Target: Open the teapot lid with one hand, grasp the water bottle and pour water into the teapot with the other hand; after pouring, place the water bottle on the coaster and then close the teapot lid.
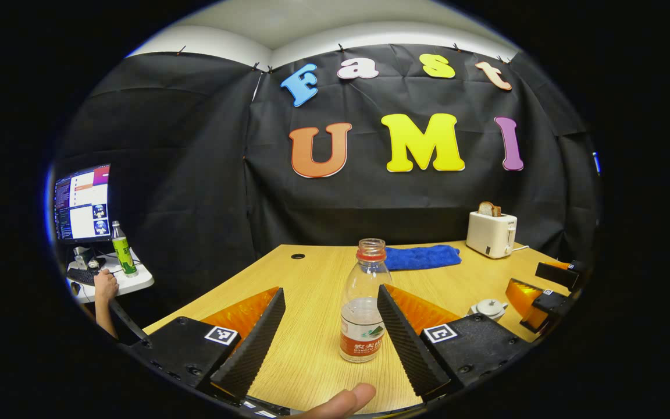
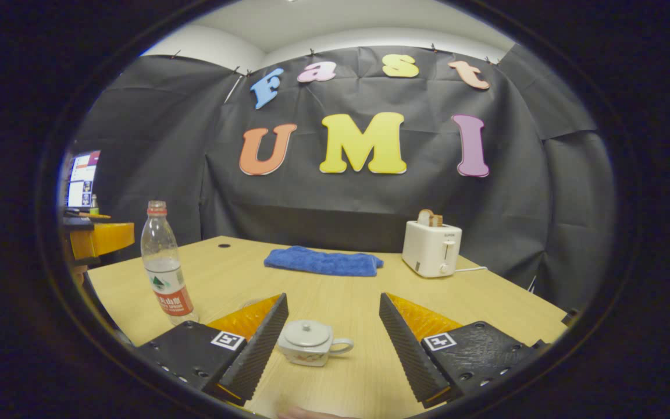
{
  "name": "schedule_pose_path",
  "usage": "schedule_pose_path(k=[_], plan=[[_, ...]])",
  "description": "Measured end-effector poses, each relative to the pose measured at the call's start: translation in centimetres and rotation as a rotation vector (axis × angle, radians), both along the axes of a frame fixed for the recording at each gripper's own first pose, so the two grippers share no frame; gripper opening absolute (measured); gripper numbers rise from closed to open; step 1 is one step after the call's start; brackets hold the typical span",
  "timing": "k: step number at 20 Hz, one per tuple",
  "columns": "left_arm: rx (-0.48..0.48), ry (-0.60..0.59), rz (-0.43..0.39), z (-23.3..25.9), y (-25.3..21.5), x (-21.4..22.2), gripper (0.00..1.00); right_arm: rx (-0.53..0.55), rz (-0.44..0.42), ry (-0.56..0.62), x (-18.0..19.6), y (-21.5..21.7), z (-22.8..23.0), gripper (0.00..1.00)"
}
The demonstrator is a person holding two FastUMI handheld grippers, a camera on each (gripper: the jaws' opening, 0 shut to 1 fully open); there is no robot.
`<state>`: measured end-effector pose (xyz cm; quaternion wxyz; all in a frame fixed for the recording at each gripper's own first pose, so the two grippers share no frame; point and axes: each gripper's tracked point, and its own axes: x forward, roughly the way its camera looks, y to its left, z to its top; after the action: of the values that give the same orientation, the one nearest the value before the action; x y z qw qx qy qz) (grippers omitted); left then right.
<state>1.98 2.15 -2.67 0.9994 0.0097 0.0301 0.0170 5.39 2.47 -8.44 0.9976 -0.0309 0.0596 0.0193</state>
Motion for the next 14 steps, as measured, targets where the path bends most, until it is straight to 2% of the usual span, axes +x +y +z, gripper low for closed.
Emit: schedule_pose_path(k=[3, 5, 7, 8, 11, 12, 14], plan=[[0.01, 0.023, 0.005, -0.9, 0.1, 0.5, 1.0, 0.006, -0.001, 0.031, 1.9, 0.9, -1.9, 0.97], [0.006, 0.029, 0.004, -1.2, 0.1, 0.7, 1.0, 0.011, 0.004, 0.046, 2.6, 1.4, -2.8, 0.9], [-0.003, 0.033, 0.001, -1.4, 0.1, 0.9, 1.0, 0.03, 0.024, 0.062, 3.1, 1.9, -3.3, 0.78], [-0.008, 0.035, -0.003, -1.5, 0.1, 1.0, 1.0, 0.035, 0.031, 0.071, 3.3, 2.0, -3.6, 0.67], [-0.015, 0.042, -0.01, -1.8, -0.3, 1.1, 1.0, 0.035, 0.046, 0.077, 3.5, 2.4, -3.8, 0.49], [-0.014, 0.042, -0.013, -1.9, -0.4, 1.1, 1.0, 0.035, 0.052, 0.075, 3.6, 2.6, -3.9, 0.38], [-0.015, 0.04, -0.024, -1.9, -0.7, 1.2, 1.0, 0.023, 0.047, 0.073, 3.6, 2.6, -3.9, 0.22]])
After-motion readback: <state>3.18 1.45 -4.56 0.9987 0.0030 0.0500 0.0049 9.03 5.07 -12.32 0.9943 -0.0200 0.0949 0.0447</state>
